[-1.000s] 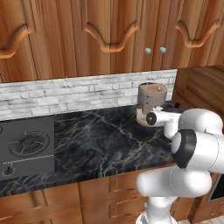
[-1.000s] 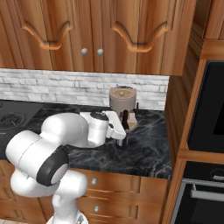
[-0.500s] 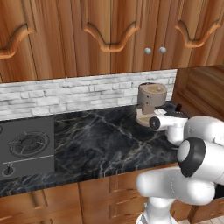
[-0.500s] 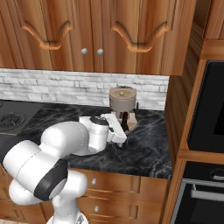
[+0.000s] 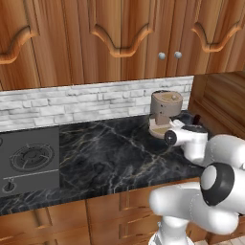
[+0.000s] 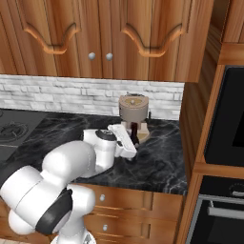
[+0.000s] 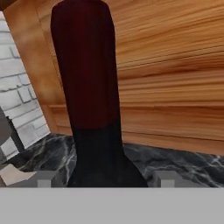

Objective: There is a wine glass and glass cup on the dining counter. Place the wine bottle next to the wine glass and the juice bottle next to the glass cup.

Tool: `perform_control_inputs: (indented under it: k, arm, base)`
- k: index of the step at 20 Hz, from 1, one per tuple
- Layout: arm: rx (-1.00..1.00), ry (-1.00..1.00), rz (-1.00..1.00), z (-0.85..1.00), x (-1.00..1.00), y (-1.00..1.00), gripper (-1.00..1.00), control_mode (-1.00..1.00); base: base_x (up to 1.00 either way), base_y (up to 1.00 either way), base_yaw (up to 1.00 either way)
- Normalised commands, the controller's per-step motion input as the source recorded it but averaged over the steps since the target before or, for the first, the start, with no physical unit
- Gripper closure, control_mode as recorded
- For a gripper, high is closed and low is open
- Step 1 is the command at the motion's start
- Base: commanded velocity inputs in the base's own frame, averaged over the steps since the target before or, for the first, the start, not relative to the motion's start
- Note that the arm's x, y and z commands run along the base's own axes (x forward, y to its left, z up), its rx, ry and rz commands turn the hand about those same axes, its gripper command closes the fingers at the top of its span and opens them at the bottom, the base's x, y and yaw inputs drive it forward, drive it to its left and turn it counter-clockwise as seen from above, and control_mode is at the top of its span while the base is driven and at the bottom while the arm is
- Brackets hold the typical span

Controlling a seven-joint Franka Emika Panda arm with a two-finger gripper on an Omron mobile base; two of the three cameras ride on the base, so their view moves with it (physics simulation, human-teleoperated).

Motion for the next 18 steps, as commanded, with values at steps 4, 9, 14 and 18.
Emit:
perform_control_inputs:
  k: [4, 9, 14, 18]
  arm:
    - [0.0, -0.07, 0.0, 0.33, -0.28, 0.2, 1.0, -1.0]
    - [0.0, -0.01, 0.0, 0.36, -0.4, 0.17, 1.0, -1.0]
    - [0.0, 0.08, 0.0, 0.37, -0.35, 0.16, 1.0, -1.0]
    - [0.0, 0.2, 0.0, 0.4, -0.31, 0.21, 1.0, -1.0]
  base:
    - [0.0, 0.0, 0.0]
    - [0.0, 0.0, 0.0]
    - [0.0, 0.0, 0.0]
    - [0.0, 0.0, 0.0]
